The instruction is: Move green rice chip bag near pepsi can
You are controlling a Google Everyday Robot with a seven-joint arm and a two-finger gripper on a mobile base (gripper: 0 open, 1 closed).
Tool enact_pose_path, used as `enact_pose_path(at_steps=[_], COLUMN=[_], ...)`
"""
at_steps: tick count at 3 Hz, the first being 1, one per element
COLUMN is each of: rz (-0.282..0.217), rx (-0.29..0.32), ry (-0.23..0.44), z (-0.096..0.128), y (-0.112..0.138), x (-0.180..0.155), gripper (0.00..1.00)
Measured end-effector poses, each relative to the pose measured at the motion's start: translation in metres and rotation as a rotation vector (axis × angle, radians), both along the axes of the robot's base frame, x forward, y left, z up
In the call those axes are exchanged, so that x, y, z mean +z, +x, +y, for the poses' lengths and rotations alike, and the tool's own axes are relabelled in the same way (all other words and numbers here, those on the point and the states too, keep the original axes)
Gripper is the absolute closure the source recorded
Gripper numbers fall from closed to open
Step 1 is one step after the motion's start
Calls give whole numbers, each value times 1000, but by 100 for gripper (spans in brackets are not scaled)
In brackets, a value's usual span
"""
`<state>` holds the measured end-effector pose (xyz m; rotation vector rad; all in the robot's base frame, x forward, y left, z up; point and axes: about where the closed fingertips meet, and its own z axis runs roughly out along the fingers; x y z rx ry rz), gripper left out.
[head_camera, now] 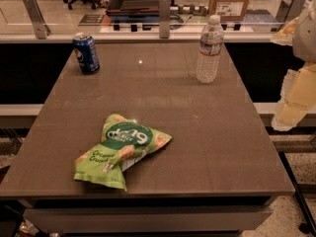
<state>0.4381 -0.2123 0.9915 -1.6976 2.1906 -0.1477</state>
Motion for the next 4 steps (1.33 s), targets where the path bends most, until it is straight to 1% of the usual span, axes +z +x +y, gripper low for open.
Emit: enact_pose_path(at_steps=[1,2,3,4], rz=[0,-75,-181,-273], rx=[0,58,170,289], ry=[0,-15,-13,75], z=[0,7,27,51], y=[0,-7,-17,-8], x=[0,4,5,-7], gripper=[0,0,0,0])
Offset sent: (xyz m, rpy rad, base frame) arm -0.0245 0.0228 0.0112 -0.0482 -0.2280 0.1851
